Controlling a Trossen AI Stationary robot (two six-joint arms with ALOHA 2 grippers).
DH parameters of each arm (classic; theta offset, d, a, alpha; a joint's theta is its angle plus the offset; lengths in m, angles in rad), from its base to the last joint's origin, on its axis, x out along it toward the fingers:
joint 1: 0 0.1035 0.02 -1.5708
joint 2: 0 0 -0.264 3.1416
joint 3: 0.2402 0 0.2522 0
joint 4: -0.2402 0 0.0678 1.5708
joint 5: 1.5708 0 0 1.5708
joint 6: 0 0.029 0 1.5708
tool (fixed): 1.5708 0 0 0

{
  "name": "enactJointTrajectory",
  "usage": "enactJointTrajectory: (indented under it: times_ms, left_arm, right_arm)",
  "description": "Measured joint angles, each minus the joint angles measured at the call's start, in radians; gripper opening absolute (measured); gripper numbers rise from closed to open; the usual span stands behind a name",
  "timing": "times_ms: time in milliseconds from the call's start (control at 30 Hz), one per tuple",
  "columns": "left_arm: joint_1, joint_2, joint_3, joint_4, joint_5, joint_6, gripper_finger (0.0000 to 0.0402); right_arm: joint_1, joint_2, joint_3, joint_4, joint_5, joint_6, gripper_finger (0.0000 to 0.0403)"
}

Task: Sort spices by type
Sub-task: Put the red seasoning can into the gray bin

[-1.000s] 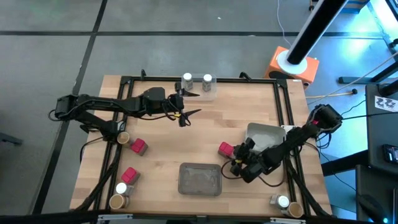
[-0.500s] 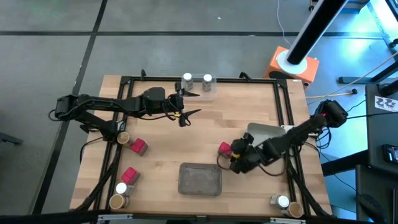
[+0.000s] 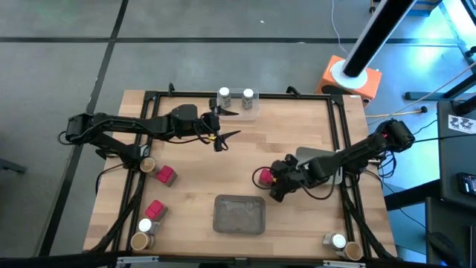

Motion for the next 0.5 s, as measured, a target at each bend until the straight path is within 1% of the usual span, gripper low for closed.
enactJointTrajectory:
  times_ms: [167, 267, 500]
  left_arm:
    - [0.0, 0.0, 0.0, 0.004, 0.0, -0.004, 0.0276]
    - [0.0, 0.0, 0.0, 0.004, 0.0, -0.01, 0.0276]
    - [0.0, 0.0, 0.0, 0.005, 0.0, -0.009, 0.0276]
  right_arm:
    - [-0.028, 0.001, 0.0, 0.032, -0.023, -0.038, 0.0313]
    - [-0.034, 0.001, 0.0, 0.025, -0.02, -0.04, 0.0333]
    - [-0.037, 0.001, 0.0, 0.023, -0.019, -0.046, 0.0341]
